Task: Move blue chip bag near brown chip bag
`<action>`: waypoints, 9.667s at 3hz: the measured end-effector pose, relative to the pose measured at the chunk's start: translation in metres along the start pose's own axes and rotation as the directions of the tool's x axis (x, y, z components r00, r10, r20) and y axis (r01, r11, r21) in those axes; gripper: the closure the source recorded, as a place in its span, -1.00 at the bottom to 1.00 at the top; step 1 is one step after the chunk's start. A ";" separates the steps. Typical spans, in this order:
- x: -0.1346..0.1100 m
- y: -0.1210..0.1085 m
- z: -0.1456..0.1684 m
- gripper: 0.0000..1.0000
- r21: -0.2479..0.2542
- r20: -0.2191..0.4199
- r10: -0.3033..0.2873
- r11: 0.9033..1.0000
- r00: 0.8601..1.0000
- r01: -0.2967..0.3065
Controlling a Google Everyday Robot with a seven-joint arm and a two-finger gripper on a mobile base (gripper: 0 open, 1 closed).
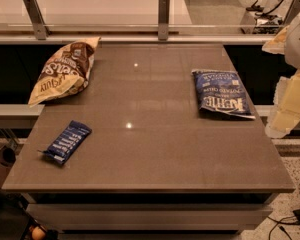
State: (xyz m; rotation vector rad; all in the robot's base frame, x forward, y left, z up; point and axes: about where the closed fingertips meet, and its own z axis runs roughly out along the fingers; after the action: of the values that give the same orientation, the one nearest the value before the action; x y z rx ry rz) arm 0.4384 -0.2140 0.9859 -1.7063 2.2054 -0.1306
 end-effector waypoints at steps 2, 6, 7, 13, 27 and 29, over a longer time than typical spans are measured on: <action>-0.002 -0.038 0.027 -1.00 -0.007 0.049 0.033 0.999 0.998 -0.032; 0.002 -0.156 0.155 -1.00 -0.099 0.220 0.226 0.973 0.949 -0.208; 0.005 -0.173 0.184 -1.00 -0.112 0.223 0.268 0.962 0.937 -0.249; 0.010 -0.174 0.221 1.00 -0.148 0.273 0.314 0.948 0.910 -0.282; -0.296 -0.158 0.150 1.00 0.131 0.405 0.037 0.986 0.914 -0.098; -0.298 -0.156 0.153 0.21 0.127 0.403 0.034 0.988 0.915 -0.093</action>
Offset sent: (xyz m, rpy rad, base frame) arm 0.0974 -0.0135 -0.0355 0.1282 0.0090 -0.0419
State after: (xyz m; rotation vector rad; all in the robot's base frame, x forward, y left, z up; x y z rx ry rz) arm 0.6958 0.0488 0.9514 -1.4315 1.8947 0.0706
